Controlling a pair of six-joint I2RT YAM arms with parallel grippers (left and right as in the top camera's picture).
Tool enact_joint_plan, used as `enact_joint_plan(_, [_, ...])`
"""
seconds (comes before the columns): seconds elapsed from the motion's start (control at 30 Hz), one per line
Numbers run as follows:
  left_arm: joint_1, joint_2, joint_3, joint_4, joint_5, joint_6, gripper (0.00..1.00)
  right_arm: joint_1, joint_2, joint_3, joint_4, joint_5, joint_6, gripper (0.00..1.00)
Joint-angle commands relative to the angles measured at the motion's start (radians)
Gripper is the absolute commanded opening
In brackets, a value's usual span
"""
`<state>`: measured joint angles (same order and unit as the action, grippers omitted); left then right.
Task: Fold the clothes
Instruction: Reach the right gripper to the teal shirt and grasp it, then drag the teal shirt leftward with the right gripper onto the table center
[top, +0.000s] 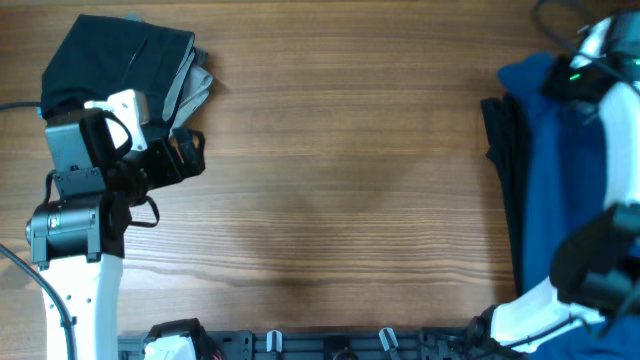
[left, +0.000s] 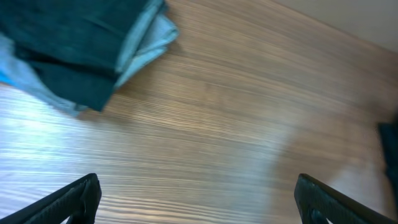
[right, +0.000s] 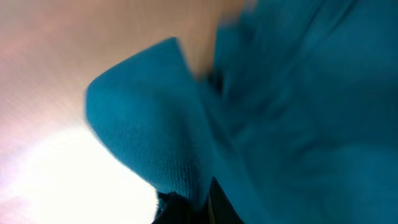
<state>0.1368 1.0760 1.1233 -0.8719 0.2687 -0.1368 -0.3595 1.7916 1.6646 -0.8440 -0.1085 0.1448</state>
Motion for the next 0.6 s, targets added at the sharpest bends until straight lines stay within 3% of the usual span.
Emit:
enact_joint_plan(0.0, [0.025,-0.035,0.033,0.009,-0.14,0.001,1.0,0.041,-0.155,0.105,0.0,-0.276,-0.094,0.04])
enact_joint_plan(0.1, [0.032,-0.068,0.037,0.044,-0.14,0.001,1.0,0.195,-0.254,0.123,-0.017,-0.422,-0.094,0.04])
enact_joint_plan(0.17, [0.032,-0.091,0.037,0.066,-0.14,0.001,1.0,0.45,-0.287,0.123,-0.068,-0.478,-0.093,0.04])
enact_joint_plan(0.2, [0.032,-0.111,0.037,0.085,-0.141,0.001,1.0,0.675,-0.279,0.121,-0.109,-0.497,-0.096,0.06])
enact_joint_plan(0.23, [0.032,-0.126,0.037,0.101,-0.141,0.001,1.0,0.922,-0.248,0.121,-0.135,-0.439,-0.151,0.26])
enact_joint_plan(0.3, [0.032,-0.141,0.037,0.122,-0.14,0.001,1.0,1.132,-0.224,0.121,-0.136,-0.195,-0.148,0.51])
enact_joint_plan(0.33, [0.032,-0.147,0.037,0.132,-0.14,0.001,1.0,1.224,-0.226,0.123,-0.127,0.071,-0.088,0.67])
enact_joint_plan(0.47, [0.032,-0.146,0.037,0.133,-0.129,0.002,1.0,1.152,-0.27,0.137,-0.13,0.222,0.008,0.78])
enact_joint_plan(0.57, [0.022,-0.129,0.037,0.135,0.023,0.051,1.0,0.942,-0.314,0.137,-0.175,0.219,0.14,0.8])
